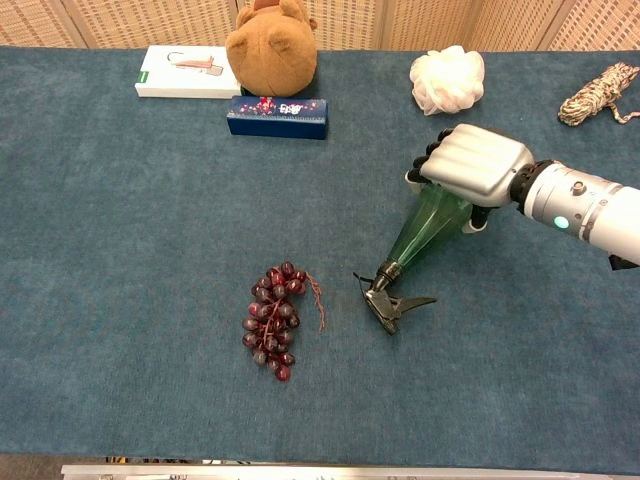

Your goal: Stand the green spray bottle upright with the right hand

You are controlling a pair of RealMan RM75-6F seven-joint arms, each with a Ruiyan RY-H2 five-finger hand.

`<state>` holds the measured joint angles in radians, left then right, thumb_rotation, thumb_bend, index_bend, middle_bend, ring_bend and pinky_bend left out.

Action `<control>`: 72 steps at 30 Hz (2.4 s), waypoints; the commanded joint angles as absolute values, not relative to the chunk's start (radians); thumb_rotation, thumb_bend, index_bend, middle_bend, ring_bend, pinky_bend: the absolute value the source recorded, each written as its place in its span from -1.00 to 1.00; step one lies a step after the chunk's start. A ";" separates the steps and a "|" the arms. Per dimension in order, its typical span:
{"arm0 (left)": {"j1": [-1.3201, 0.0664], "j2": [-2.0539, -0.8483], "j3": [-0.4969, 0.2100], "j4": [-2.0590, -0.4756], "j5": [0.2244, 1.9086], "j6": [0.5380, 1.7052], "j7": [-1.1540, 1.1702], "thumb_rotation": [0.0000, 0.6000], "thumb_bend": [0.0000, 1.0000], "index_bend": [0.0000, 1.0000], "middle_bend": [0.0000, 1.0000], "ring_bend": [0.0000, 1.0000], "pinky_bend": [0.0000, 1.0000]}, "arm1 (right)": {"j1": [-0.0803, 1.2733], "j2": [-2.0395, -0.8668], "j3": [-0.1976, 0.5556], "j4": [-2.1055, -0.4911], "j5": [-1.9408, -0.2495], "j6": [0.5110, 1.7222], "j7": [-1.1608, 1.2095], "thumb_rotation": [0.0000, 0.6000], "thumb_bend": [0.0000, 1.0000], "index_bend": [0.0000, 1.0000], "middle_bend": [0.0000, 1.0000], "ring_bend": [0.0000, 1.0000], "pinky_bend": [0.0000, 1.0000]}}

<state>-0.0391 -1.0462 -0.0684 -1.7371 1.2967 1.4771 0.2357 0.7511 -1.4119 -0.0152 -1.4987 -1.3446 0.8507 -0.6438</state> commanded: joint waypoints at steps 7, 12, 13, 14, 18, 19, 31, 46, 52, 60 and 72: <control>-0.040 -1.048 -0.066 -1.738 1.299 1.475 0.240 1.00 -0.78 0.12 -0.06 -0.10 0.14 | 0.686 -1.334 0.035 -1.587 -1.378 0.950 -0.312 1.00 -1.00 0.02 0.00 -0.20 -0.12; -0.040 -1.048 -0.066 -1.737 1.298 1.474 0.240 1.00 -0.78 0.12 -0.06 -0.10 0.14 | 0.658 -1.315 0.054 -1.597 -1.408 0.984 -0.098 1.00 -1.00 0.02 0.00 -0.20 -0.11; -0.041 -1.048 -0.066 -1.737 1.297 1.473 0.239 1.00 -0.78 0.12 -0.06 -0.10 0.14 | 0.650 -1.315 0.056 -1.594 -1.418 0.994 -0.036 1.00 -1.00 0.02 0.00 -0.20 -0.11; -0.041 -1.048 -0.066 -1.736 1.297 1.473 0.239 1.00 -0.78 0.12 -0.06 -0.10 0.14 | 0.644 -1.316 0.056 -1.591 -1.427 1.002 0.012 1.00 -1.00 0.02 0.00 -0.20 -0.11; -0.041 -1.048 -0.066 -1.736 1.296 1.472 0.240 1.00 -0.78 0.12 -0.06 -0.10 0.14 | 0.616 -1.338 0.049 -1.551 -1.476 1.039 0.243 1.00 -1.00 0.02 0.00 -0.20 -0.11; -0.041 -1.048 -0.065 -1.736 1.297 1.472 0.241 1.00 -0.78 0.12 -0.06 -0.10 0.14 | 0.606 -1.351 0.045 -1.530 -1.494 1.056 0.317 1.00 -1.00 0.02 0.00 -0.20 -0.11; -0.042 -1.048 -0.062 -1.734 1.296 1.468 0.245 1.00 -0.78 0.12 -0.06 -0.10 0.14 | 0.548 -1.455 0.010 -1.329 -1.558 1.130 0.979 1.00 -1.00 0.02 0.00 -0.20 -0.11; -0.043 -1.049 -0.059 -1.736 1.292 1.462 0.252 1.00 -0.78 0.12 -0.06 -0.10 0.14 | 0.503 -1.619 -0.014 -1.026 -1.597 1.210 1.274 1.00 -1.00 0.02 0.00 -0.20 -0.11; -0.043 -1.048 -0.059 -1.735 1.291 1.460 0.250 1.00 -0.78 0.12 -0.06 -0.10 0.14 | 0.500 -1.645 -0.019 -0.967 -1.594 1.201 1.337 1.00 -1.00 0.02 -0.01 -0.20 -0.10; -0.043 -1.048 -0.058 -1.735 1.292 1.460 0.251 1.00 -0.78 0.12 -0.06 -0.10 0.14 | 0.502 -1.659 -0.034 -0.914 -1.608 1.195 1.383 1.00 -1.00 0.02 -0.10 -0.26 -0.10; -0.043 -1.049 -0.057 -1.734 1.292 1.460 0.252 1.00 -0.78 0.12 -0.06 -0.10 0.14 | 0.508 -1.661 -0.057 -0.871 -1.635 1.201 1.397 1.00 -1.00 -0.92 -0.73 -0.72 -0.39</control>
<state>-0.0430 -1.0489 -0.0570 -1.7340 1.2925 1.4602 0.2523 0.5077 -1.6612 -0.0574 -0.8717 -1.6344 1.2005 1.3973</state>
